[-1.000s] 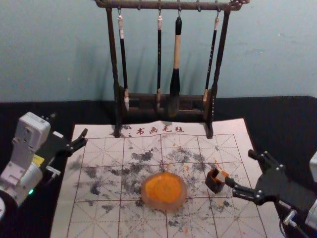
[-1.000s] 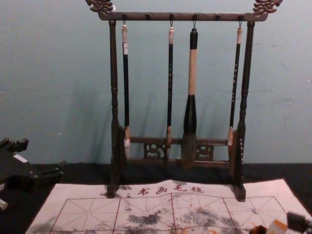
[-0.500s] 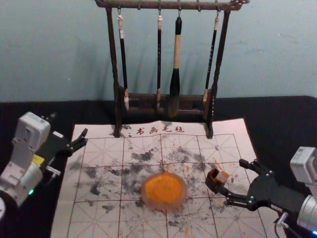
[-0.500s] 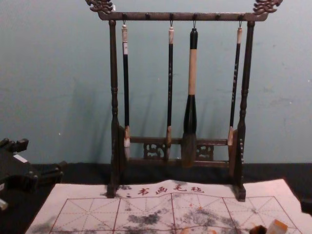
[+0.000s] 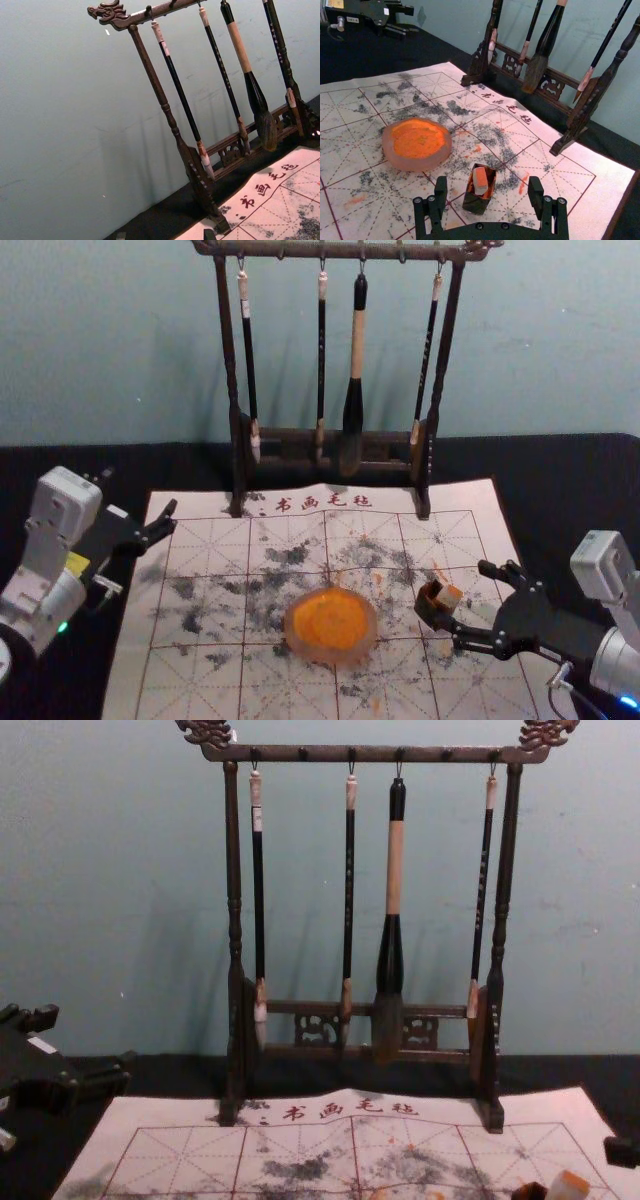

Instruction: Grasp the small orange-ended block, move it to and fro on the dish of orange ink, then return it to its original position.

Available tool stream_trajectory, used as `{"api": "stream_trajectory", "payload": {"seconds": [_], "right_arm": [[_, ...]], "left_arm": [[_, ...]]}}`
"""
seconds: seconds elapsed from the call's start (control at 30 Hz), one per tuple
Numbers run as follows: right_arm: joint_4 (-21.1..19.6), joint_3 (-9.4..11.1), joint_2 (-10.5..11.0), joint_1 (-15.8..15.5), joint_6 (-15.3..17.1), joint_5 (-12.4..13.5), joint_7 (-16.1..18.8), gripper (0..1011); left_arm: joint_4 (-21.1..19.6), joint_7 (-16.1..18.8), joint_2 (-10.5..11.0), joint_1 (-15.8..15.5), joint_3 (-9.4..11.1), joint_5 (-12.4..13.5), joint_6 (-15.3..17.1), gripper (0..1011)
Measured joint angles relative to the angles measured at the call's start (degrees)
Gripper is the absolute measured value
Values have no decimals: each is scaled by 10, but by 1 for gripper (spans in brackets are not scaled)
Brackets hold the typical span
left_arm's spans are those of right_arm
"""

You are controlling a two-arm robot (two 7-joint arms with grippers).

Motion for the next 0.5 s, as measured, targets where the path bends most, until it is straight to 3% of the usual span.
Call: {"api": "stream_trajectory", "payload": {"seconds": [0.5], "right_arm": [[12, 13, -20, 7, 13, -9, 19, 1003]], "left_arm": [[0, 0, 0, 0, 0, 0, 0, 1001]]}}
